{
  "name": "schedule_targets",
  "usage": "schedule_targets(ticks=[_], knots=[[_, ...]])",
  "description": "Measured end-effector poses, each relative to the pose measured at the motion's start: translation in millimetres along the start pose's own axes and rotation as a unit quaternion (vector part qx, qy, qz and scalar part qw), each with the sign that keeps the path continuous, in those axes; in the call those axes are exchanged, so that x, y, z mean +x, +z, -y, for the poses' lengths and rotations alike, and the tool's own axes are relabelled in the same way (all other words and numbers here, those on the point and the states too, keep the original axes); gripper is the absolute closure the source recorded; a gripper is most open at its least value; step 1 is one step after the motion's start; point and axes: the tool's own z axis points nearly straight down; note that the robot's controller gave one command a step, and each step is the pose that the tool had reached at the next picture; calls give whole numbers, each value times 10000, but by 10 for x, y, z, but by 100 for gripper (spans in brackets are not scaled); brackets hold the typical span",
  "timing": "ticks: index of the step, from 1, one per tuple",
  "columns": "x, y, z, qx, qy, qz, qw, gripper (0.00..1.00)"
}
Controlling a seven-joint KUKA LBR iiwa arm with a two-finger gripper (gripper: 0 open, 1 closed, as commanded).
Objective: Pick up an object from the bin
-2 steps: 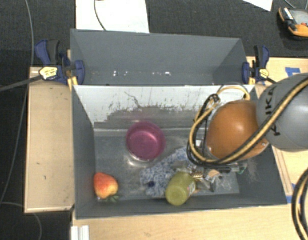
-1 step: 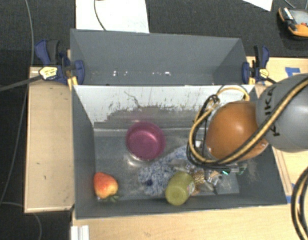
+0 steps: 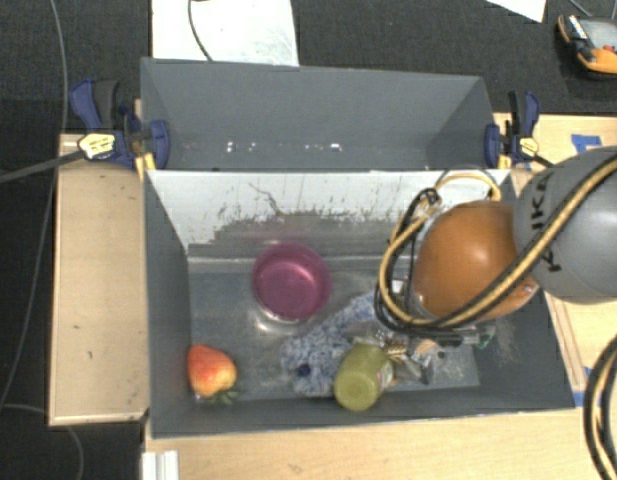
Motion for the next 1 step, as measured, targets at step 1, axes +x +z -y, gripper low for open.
schedule_targets(ticks=[1], knots=[[1, -3, -1, -1, 5, 1, 10000, 100]])
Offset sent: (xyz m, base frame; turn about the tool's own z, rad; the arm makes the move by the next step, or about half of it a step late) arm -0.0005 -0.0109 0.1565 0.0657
